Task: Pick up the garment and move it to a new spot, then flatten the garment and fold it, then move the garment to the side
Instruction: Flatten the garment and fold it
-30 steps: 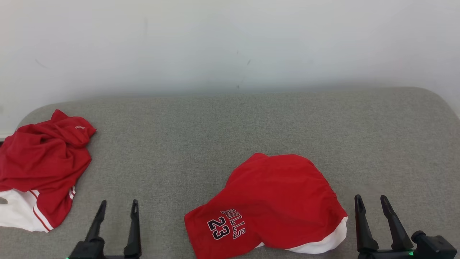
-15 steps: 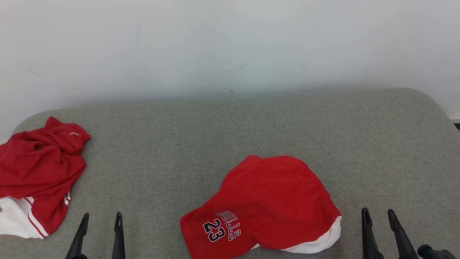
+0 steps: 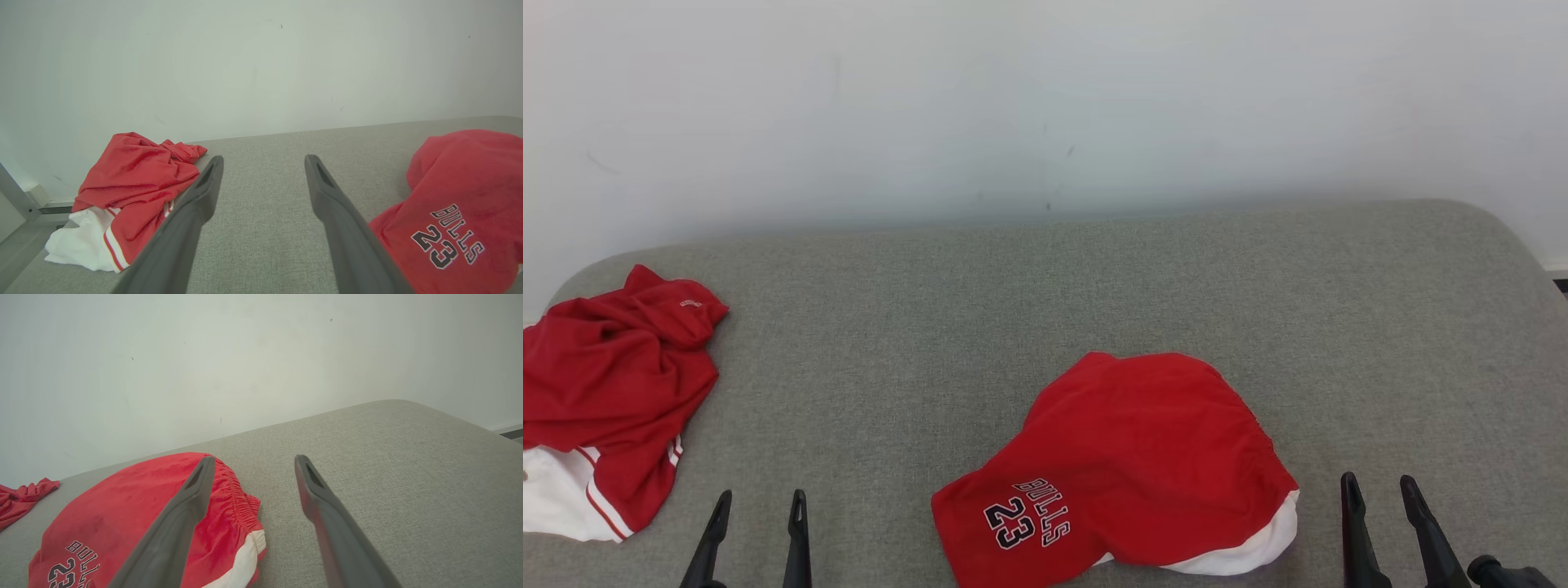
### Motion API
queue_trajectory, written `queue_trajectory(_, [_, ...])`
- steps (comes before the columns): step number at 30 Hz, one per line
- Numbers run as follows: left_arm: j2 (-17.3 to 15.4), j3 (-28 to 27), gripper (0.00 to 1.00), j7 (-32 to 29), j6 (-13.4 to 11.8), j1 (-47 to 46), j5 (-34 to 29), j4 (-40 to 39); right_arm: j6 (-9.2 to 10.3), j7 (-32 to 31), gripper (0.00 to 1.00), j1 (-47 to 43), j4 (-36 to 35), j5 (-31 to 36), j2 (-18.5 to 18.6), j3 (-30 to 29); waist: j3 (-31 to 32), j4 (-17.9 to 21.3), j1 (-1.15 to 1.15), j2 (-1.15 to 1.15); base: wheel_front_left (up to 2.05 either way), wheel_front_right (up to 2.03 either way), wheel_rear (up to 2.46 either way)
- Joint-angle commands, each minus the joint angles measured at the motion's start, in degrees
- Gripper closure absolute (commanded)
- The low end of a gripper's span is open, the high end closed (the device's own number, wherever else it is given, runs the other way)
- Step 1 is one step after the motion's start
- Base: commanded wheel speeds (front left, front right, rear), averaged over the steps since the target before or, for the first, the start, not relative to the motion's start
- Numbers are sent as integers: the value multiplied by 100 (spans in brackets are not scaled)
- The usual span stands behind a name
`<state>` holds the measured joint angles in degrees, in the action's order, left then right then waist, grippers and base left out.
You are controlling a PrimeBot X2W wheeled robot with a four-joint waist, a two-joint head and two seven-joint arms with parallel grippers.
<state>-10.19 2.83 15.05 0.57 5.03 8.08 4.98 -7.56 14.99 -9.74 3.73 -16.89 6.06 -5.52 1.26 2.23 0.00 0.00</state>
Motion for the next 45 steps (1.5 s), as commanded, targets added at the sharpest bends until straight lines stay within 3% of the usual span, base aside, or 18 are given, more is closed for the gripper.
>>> queue_trajectory(1, [-22,-2,0,19,9,63,-6,5,15,27,0,-48,-15,45,-32,3,-3,0,0,0,0,0,0])
queue_trajectory(18, [212,282,0,10,285,-40,330,726,15,27,0,62,27,3,-9,84,-94,50,0,0,0,0,0])
queue_trajectory(29, [497,1013,0,8,589,-550,473,1959,15,27,0,222,49,-52,68,182,-357,149,0,0,0,0,0])
queue_trajectory(45, [662,1736,0,16,688,-1025,772,3068,15,27,0,324,62,-29,67,186,-502,277,0,0,0,0,0])
